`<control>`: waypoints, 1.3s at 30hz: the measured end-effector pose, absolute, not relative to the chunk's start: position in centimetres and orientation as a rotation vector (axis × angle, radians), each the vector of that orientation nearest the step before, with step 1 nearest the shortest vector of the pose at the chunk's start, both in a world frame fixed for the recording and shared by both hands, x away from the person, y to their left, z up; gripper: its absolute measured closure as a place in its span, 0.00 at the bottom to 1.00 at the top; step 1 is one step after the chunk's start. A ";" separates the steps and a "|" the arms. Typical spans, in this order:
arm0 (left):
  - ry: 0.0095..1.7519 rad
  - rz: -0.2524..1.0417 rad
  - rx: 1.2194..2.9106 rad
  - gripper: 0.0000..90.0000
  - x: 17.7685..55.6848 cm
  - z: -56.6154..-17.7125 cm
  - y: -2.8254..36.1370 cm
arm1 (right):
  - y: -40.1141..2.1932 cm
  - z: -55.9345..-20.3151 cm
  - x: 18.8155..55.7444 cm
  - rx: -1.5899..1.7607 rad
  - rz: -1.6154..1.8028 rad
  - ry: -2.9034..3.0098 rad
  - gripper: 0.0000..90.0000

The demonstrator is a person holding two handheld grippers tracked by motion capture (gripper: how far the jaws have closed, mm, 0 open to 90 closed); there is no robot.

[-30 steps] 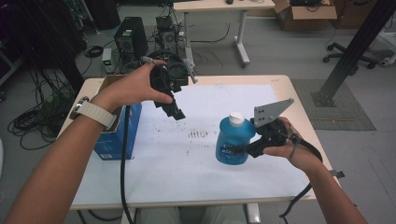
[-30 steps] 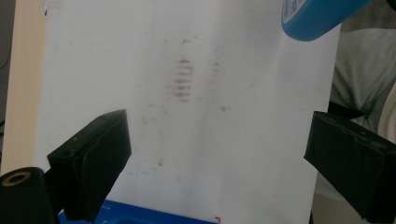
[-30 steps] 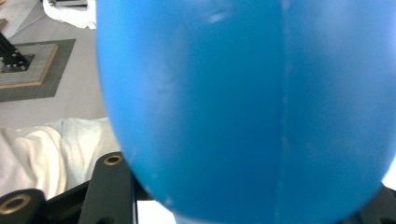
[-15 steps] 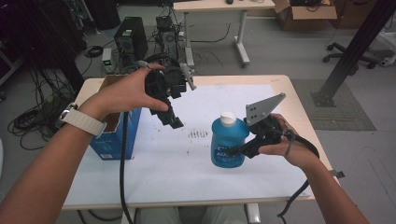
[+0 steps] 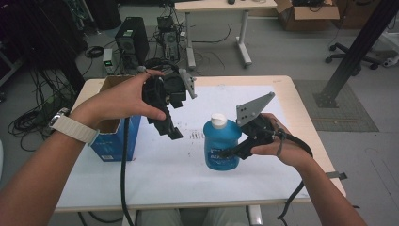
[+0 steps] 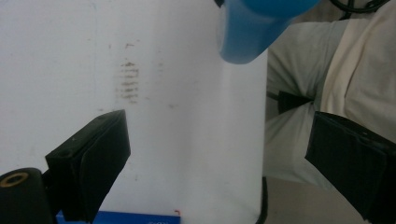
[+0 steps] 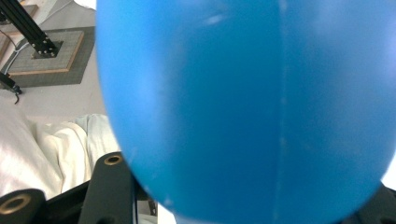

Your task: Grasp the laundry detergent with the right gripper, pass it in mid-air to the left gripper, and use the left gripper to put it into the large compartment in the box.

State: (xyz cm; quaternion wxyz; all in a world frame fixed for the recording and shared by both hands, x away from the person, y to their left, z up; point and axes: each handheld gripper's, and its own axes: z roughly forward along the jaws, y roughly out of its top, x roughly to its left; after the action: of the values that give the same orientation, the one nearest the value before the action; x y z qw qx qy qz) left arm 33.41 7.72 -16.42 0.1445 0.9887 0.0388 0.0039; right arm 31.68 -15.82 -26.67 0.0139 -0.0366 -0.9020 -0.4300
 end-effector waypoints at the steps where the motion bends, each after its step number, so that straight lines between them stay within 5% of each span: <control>1: 0.109 0.009 2.849 0.07 33.3 -16.4 7.7 | -15.6 -26.7 31.7 -0.112 -1.336 -2.809 0.48; 39: 0.077 -0.038 2.868 0.05 32.0 -16.5 5.7 | -11.8 -26.7 32.5 -0.041 -1.225 -2.829 0.49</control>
State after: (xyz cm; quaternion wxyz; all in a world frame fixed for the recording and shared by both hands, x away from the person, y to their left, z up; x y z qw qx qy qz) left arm 31.98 5.71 -16.51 0.1356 0.9903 0.0266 -0.0131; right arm 32.50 -11.77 -26.67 0.0291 -0.0132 -0.9173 -0.3970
